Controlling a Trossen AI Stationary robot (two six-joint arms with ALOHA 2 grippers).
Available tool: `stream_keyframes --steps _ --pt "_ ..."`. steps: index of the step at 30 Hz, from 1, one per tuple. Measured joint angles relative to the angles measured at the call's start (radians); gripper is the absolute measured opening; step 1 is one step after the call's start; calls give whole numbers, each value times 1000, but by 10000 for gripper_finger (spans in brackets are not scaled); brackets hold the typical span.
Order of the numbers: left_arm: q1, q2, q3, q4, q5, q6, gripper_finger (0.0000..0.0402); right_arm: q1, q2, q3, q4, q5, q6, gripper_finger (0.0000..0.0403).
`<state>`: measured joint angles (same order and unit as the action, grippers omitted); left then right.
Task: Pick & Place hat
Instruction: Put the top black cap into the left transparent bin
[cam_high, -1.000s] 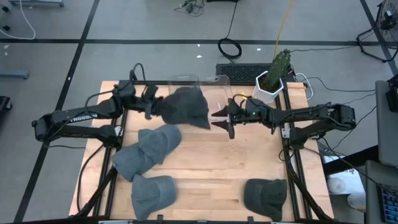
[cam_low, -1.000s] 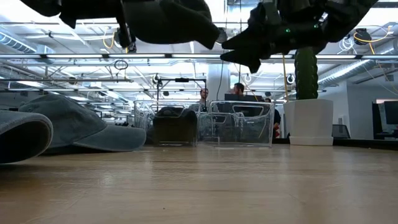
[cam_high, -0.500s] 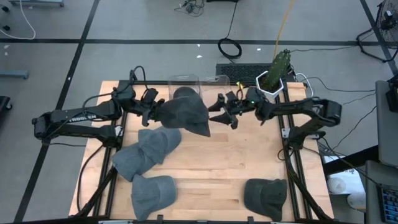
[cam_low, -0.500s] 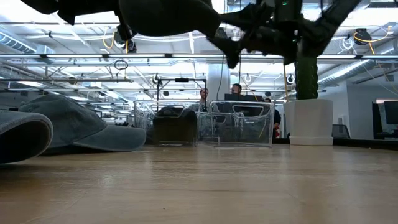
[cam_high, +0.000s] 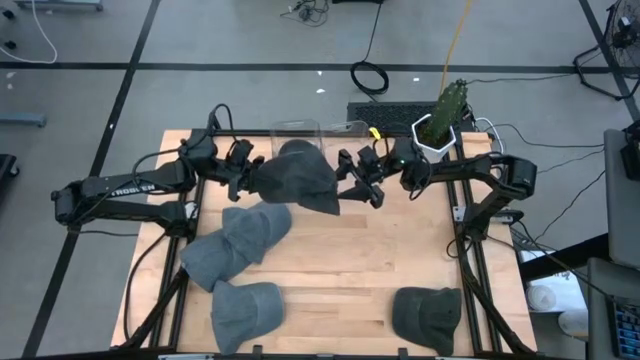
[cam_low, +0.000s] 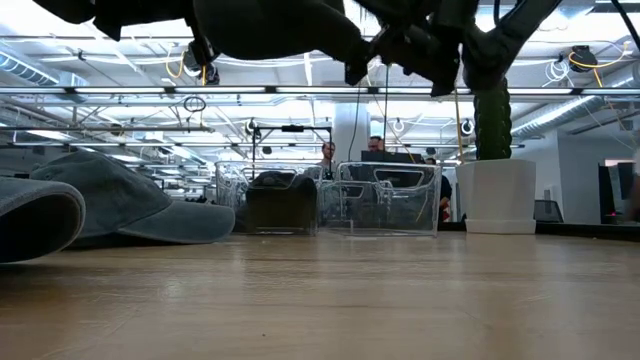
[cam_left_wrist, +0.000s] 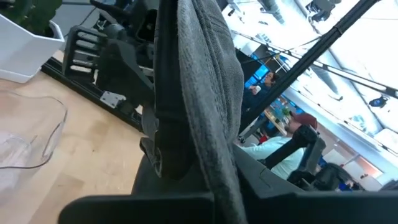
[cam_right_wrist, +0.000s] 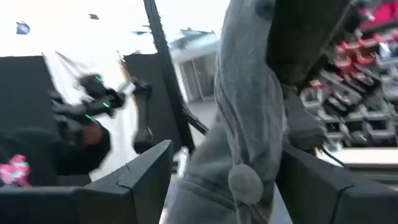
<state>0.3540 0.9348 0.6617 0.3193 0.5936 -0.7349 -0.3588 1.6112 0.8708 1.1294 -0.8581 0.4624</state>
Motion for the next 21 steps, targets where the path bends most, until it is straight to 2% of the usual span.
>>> stream_keyframes --steps 5,8,15,17,21 --pt "0 1 0 -2 -2 -4 9 2 3 75 -193 23 -110 255" --pt "0 7 0 -5 -19 -3 9 18 20 124 -209 13 -122 255" --pt "6 7 0 -4 -45 0 9 69 17 190 -198 -260 -17 236" --pt "6 7 0 -4 -44 0 9 84 14 189 -163 -293 29 230" --pt "7 6 0 0 -49 0 9 93 8 190 -128 -258 49 224"
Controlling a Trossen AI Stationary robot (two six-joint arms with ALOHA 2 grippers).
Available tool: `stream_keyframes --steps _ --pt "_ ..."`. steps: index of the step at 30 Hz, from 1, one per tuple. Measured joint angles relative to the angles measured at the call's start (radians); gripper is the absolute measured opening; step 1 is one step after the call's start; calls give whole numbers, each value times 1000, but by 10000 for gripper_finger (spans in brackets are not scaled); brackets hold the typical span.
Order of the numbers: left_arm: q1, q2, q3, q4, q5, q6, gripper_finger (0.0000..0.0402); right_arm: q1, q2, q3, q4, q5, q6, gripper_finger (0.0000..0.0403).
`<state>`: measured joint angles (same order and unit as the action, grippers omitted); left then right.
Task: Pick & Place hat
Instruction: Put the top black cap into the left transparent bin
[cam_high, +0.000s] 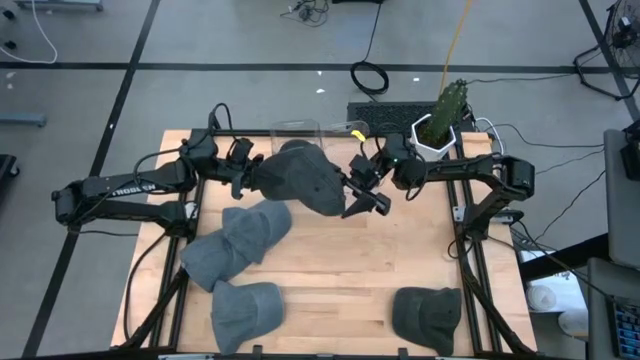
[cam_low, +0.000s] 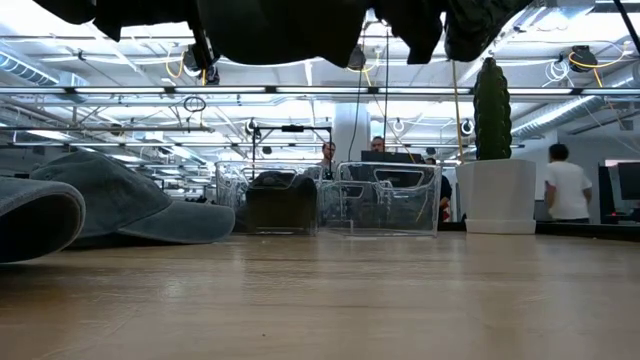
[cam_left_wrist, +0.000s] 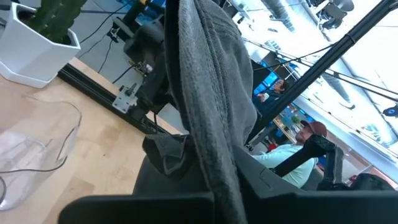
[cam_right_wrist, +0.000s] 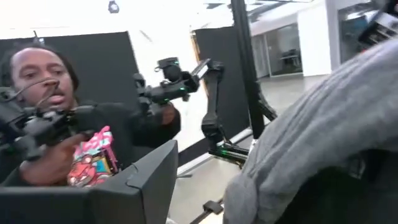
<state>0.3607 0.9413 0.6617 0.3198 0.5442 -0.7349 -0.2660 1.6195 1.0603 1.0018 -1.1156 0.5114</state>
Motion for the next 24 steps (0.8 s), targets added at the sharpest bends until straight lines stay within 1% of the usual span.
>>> stream_keyframes --steps 5,7,10,13,16,20,21,24 --pt "1 0 0 -1 -11 -1 10 -7 2 1 -14 96 -9 225" --pt "1 0 0 -3 -15 -6 12 -8 2 14 -56 100 -22 225" --pt "1 0 0 -6 -21 -3 10 2 2 27 -127 132 -102 218" --pt "1 0 0 -9 -20 2 9 8 2 27 -147 164 -165 198" --pt "1 0 0 -9 -21 3 11 6 2 28 -148 146 -191 148" --pt "0 0 0 -9 -17 7 16 6 2 28 -147 146 -241 39" --pt "0 0 0 -9 -16 11 15 6 2 28 -147 145 -260 21" --pt "1 0 0 -8 -17 38 13 6 2 28 -146 145 -273 8"
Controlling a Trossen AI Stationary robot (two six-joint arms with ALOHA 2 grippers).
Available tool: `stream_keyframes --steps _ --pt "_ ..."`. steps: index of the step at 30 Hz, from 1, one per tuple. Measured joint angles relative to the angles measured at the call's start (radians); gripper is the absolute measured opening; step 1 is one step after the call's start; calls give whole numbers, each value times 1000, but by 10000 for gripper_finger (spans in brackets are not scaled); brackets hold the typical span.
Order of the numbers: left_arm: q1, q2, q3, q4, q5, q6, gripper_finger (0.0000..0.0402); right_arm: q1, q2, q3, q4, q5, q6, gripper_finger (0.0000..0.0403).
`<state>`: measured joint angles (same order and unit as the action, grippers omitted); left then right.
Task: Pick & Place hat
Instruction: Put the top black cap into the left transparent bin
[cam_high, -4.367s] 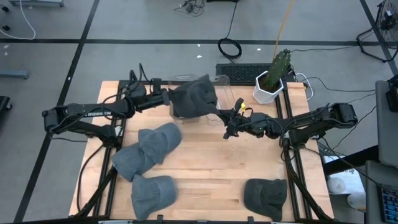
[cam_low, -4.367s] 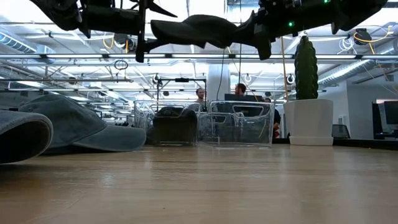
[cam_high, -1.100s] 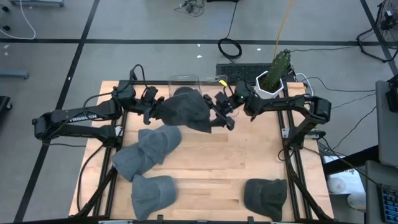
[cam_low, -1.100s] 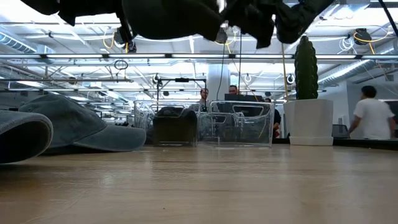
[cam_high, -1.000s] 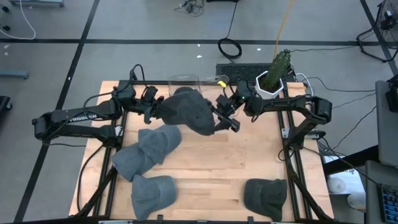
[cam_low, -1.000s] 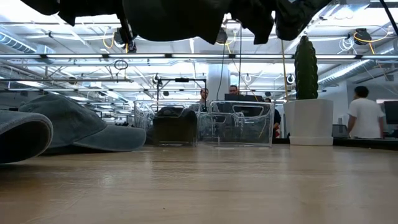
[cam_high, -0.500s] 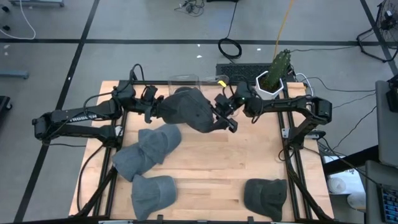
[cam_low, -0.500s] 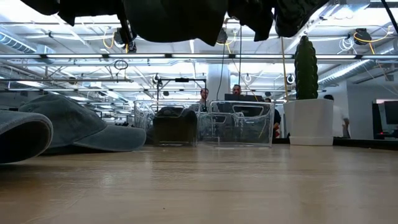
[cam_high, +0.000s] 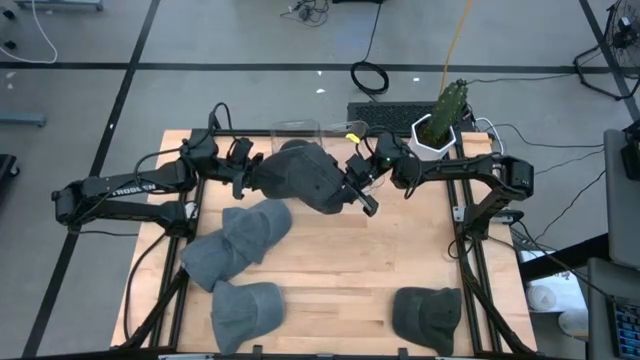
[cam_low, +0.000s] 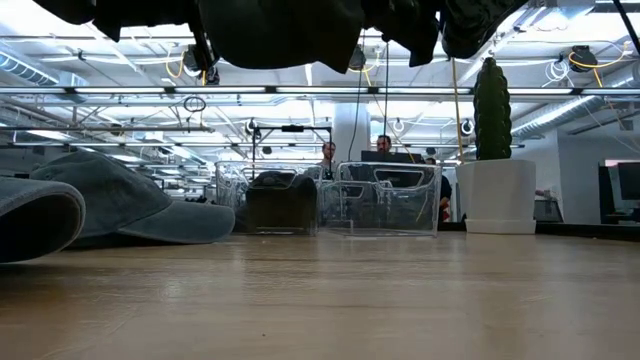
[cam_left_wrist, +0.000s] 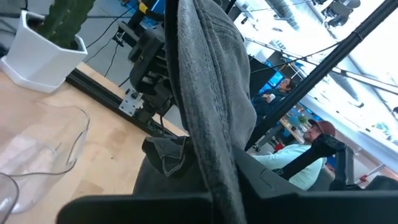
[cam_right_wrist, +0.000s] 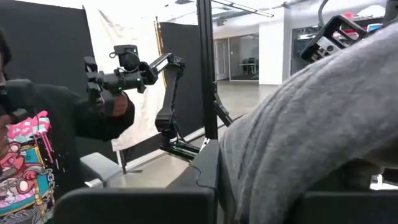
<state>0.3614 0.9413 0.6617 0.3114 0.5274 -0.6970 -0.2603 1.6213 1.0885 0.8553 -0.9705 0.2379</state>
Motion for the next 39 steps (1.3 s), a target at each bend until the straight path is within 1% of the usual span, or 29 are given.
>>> stream_keyframes --steps 3,6,12,14,16,20,22,25,29,34,36,39 --pt "-1 0 0 18 1 41 27 1 0 0 -2 -7 24 3" --pt "1 0 0 62 -6 88 56 1 0 0 -35 -30 46 1" --pt "24 -22 0 90 -12 200 105 1 0 0 -123 -29 48 1" --pt "41 -33 0 82 -31 241 120 0 0 0 -138 -19 46 1" --pt "57 -45 0 84 -54 273 133 1 0 0 -161 23 36 1" --pt "83 -70 0 84 -112 330 155 1 -23 0 -276 172 -46 1" --pt "95 -78 0 84 -112 348 164 7 -48 0 -348 285 -113 0" --pt "110 -81 0 84 -113 356 173 27 -84 -1 -422 415 -195 0" --pt "128 -79 0 78 -113 359 176 84 -119 0 -437 618 -276 0" --pt "131 -77 0 47 -113 412 169 170 -114 -1 -449 962 -543 0" --pt "130 -77 0 43 -112 415 165 188 -105 0 -428 1053 -612 0" --pt "125 -77 0 30 -111 419 159 199 -101 0 -435 1134 -651 0"
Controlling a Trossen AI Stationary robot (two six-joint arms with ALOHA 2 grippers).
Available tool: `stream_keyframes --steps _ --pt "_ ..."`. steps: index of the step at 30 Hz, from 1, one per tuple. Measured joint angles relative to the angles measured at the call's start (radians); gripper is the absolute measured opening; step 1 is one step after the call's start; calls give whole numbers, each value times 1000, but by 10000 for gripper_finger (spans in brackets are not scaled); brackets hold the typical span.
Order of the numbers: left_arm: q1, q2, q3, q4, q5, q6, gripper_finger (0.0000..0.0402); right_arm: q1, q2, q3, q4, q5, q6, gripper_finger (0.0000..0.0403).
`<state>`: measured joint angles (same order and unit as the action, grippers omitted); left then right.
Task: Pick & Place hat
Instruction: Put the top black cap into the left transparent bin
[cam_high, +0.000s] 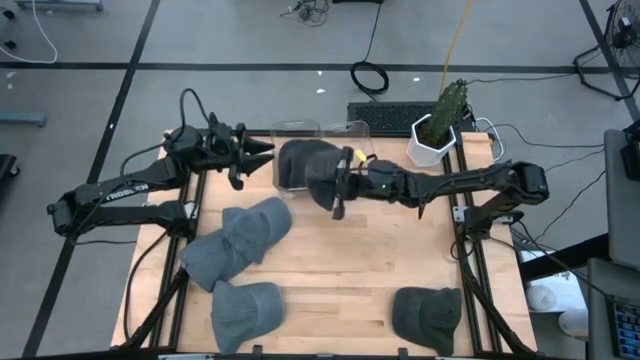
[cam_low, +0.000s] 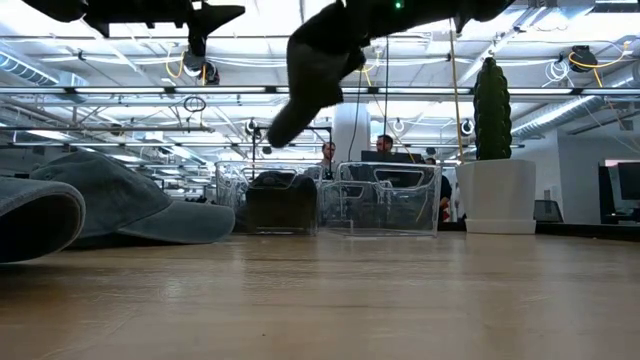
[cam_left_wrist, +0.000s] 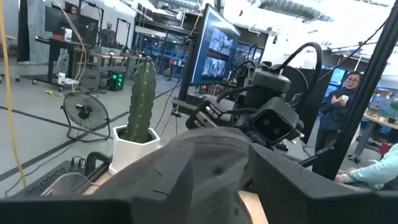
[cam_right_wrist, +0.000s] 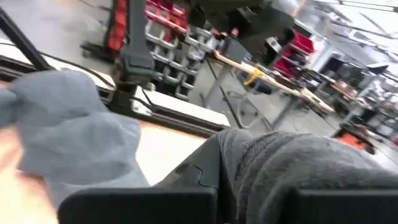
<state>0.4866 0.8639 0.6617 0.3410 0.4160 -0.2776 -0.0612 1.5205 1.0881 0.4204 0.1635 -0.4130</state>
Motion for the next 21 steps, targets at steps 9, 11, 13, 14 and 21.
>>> stream_keyframes --steps 9,11,13,14,21 --pt "-5 0 0 -88 0 59 157 -4 -1 0 55 122 -69 0" --pt "-5 0 0 -91 1 62 159 -4 -1 0 54 137 -74 0" --pt "-5 0 0 -96 1 77 161 -4 -1 0 54 150 -74 0" --pt "-5 0 0 -102 0 86 161 -4 -1 0 57 151 -74 0" --pt "-10 15 0 -111 -2 168 162 -5 -1 0 180 190 -97 0"
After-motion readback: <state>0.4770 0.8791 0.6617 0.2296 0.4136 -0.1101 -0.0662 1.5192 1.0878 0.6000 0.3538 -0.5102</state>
